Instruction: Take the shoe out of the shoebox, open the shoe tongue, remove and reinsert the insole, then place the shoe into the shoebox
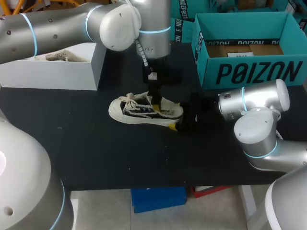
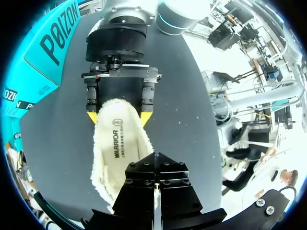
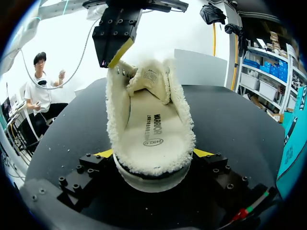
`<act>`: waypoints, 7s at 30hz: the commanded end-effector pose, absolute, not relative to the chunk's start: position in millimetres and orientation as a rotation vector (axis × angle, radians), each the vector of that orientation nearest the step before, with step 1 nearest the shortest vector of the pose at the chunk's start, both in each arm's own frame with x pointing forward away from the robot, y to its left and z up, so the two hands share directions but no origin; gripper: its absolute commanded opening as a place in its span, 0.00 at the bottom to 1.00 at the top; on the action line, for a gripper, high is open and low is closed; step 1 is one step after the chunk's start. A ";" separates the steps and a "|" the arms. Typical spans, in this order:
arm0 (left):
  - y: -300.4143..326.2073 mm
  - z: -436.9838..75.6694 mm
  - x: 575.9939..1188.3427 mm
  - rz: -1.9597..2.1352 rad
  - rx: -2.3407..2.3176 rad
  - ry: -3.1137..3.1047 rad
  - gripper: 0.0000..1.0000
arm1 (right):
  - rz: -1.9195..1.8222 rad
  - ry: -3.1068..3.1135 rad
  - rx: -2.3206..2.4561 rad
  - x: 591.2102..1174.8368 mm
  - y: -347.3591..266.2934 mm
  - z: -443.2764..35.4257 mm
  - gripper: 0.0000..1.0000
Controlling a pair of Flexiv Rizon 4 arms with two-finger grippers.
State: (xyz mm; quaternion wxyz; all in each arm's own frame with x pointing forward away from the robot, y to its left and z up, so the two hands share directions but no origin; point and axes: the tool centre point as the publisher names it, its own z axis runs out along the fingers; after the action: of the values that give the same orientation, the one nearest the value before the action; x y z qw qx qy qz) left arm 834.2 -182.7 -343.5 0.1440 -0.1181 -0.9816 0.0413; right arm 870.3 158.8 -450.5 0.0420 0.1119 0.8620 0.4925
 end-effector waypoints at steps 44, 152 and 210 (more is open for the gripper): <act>-159.6 -363.7 849.3 -0.018 -0.400 -2.894 0.00 | 1.502 2.640 0.348 871.2 164.1 -456.6 0.00; -131.5 -533.7 888.8 -0.335 -0.332 -3.506 0.20 | 1.502 2.640 0.348 871.2 164.1 -456.6 0.00; -141.8 -513.4 968.8 -0.044 -0.143 -3.782 0.00 | 1.502 2.640 0.348 871.2 164.1 -456.6 0.00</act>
State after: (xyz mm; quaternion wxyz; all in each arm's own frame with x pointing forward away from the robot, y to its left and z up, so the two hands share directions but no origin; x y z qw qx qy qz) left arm 882.2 -159.4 -417.0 -0.3266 -0.0234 -0.9441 -0.0375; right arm 871.6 159.5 -451.1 0.0428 0.1130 0.8618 0.4927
